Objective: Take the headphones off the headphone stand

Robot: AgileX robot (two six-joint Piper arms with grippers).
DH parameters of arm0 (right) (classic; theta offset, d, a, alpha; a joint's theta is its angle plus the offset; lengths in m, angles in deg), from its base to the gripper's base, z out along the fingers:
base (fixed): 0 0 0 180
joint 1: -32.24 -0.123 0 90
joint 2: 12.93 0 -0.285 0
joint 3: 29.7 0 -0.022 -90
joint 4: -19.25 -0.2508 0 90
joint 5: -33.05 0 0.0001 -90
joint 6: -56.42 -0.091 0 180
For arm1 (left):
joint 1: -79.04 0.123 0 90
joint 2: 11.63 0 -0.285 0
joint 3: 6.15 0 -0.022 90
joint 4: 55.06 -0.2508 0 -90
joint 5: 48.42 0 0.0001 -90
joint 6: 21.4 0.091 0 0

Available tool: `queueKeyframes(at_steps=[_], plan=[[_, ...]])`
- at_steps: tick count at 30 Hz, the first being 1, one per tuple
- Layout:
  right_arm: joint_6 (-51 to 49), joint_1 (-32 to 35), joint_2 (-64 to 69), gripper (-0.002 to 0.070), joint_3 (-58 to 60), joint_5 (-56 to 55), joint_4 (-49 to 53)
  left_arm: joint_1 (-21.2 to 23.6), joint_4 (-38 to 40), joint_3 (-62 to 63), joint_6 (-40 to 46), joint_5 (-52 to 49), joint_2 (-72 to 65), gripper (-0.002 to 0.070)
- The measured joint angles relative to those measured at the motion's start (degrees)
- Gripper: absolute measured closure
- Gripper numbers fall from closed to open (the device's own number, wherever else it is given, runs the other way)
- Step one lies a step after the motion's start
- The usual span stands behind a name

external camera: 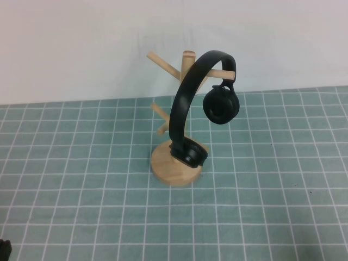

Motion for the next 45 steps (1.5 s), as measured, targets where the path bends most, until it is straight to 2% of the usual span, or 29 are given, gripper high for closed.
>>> queueKeyframes(at_steps=[32, 35, 38, 45], plan=[[0.0, 0.0, 0.0, 0.0682, 0.1, -0.8, -0.1, 0.0, 0.0, 0.0, 0.0, 0.0, 0.0, 0.0681], [0.0, 0.0, 0.0, 0.0682, 0.2, -5.2, -0.2, 0.0, 0.0, 0.0, 0.0, 0.0, 0.0, 0.0681], [0.0, 0.0, 0.0, 0.0684, 0.2, -15.0, -0.2, 0.0, 0.0, 0.0, 0.0, 0.0, 0.0, 0.068], [0.0, 0.0, 0.0, 0.0682, 0.2, -47.0, -0.5, 0.0, 0.0, 0.0, 0.0, 0.0, 0.0, 0.068]])
